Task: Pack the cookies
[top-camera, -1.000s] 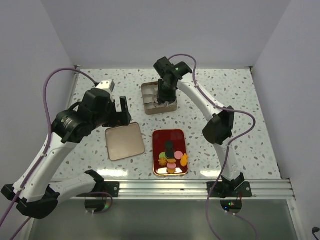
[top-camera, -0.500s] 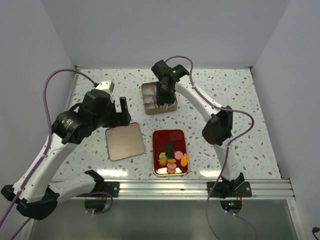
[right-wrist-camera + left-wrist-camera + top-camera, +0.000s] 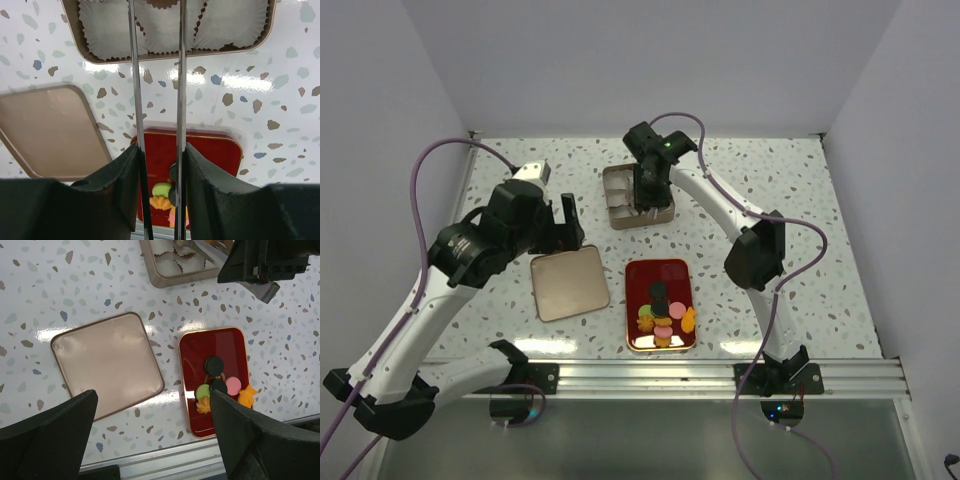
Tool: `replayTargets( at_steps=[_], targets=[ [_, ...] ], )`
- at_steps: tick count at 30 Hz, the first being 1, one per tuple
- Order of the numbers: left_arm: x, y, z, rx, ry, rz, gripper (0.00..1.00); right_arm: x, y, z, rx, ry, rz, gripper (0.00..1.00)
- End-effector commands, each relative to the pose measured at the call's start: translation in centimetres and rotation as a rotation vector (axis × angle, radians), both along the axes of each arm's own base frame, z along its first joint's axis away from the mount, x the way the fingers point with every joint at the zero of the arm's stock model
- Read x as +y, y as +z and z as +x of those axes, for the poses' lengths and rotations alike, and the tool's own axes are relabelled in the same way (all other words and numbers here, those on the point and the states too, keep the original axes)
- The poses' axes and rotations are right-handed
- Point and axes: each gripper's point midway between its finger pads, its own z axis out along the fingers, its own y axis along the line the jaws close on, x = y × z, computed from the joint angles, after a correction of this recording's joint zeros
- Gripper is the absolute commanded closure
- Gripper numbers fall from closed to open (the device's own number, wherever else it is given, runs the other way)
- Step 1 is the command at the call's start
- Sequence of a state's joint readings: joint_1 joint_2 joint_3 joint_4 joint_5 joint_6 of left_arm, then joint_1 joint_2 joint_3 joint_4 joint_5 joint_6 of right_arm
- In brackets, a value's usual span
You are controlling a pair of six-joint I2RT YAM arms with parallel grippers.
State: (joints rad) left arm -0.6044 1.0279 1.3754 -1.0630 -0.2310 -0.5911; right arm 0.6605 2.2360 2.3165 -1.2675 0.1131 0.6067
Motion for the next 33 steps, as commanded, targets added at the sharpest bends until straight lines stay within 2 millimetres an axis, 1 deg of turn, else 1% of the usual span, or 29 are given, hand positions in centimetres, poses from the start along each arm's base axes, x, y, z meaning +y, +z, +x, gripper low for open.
replayTargets(
  at_steps=[1, 4, 5, 10, 12, 15, 19, 20, 22, 23, 24, 25, 26, 27, 28, 29, 30, 31, 32, 33],
  targets=[
    [-0.6, 0.3, 0.9, -0.033, -0.007, -0.012, 0.0, 0.2, 1.7, 1.0, -0.069, 0.018, 0.023, 0.61],
    [-0.8, 0.4, 1.3, -0.032, -0.011, -0.004, 0.0, 0.2, 1.9, 1.1, -0.074, 0.023, 0.022, 0.58],
    [-0.9, 0.5, 1.4, -0.037, -0.012, -0.005, 0.0, 0.1, 2.0, 1.1, -0.076, 0.024, 0.022, 0.56],
    [-1.2, 0.4, 1.9, -0.036, -0.02, 0.006, 0.0, 0.1, 2.3, 1.3, -0.081, 0.026, 0.027, 0.5],
    [-1.3, 0.4, 2.0, -0.037, -0.022, 0.01, 0.0, 0.1, 2.4, 1.3, -0.081, 0.028, 0.026, 0.5],
    [-1.3, 0.5, 2.2, -0.041, -0.024, 0.012, 0.0, 0.0, 3.1, 1.3, -0.094, 0.027, 0.035, 0.51],
    [-1.2, 0.8, 2.6, -0.052, -0.021, 0.03, 0.0, 0.0, 4.8, 0.7, -0.108, 0.036, 0.064, 0.51],
    [-1.2, 1.0, 2.7, -0.059, -0.02, 0.035, 0.0, -0.3, 5.7, 0.4, -0.12, 0.037, 0.071, 0.52],
    [-1.0, 1.2, 3.0, -0.066, -0.014, 0.045, 0.0, -0.8, 6.4, -0.2, -0.124, 0.037, 0.07, 0.52],
    [-1.1, 1.2, 3.0, -0.068, -0.016, 0.047, 0.0, -1.3, 6.4, -0.7, -0.115, 0.036, 0.06, 0.53],
    [-1.0, 1.2, 3.0, -0.071, -0.019, 0.051, 0.0, -1.8, 7.6, -1.3, -0.136, 0.034, 0.072, 0.53],
    [-1.0, 1.1, 3.1, -0.073, -0.018, 0.055, 0.0, -2.2, 8.2, -1.7, -0.142, 0.035, 0.074, 0.53],
    [-1.0, 0.9, 3.1, -0.069, -0.021, 0.059, 0.0, -2.7, 7.6, -2.5, -0.122, 0.035, 0.058, 0.54],
    [-0.9, 0.8, 3.1, -0.071, -0.021, 0.063, 0.0, -3.4, 9.1, -3.4, -0.144, 0.034, 0.076, 0.54],
    [-0.9, 0.4, 3.0, -0.067, -0.023, 0.069, 0.0, -3.8, 9.2, -3.9, -0.143, 0.027, 0.078, 0.54],
    [-0.8, 0.3, 3.0, -0.066, -0.023, 0.072, 0.0, -4.4, 8.3, -4.8, -0.113, 0.024, 0.06, 0.54],
    [-0.7, 0.2, 3.0, -0.069, -0.024, 0.077, 0.0, -4.7, 8.4, -5.5, -0.105, 0.027, 0.065, 0.54],
    [-0.7, 0.2, 3.0, -0.072, -0.027, 0.076, 0.0, -5.1, 9.3, -6.4, -0.113, 0.028, 0.081, 0.54],
    [-0.7, -0.1, 2.9, -0.07, -0.028, 0.082, 0.0, -5.4, 8.3, -7.6, -0.075, 0.036, 0.071, 0.54],
    [-0.6, -0.3, 2.9, -0.07, -0.029, 0.087, 0.0, -5.5, 8.1, -8.3, -0.062, 0.04, 0.071, 0.54]
  ],
)
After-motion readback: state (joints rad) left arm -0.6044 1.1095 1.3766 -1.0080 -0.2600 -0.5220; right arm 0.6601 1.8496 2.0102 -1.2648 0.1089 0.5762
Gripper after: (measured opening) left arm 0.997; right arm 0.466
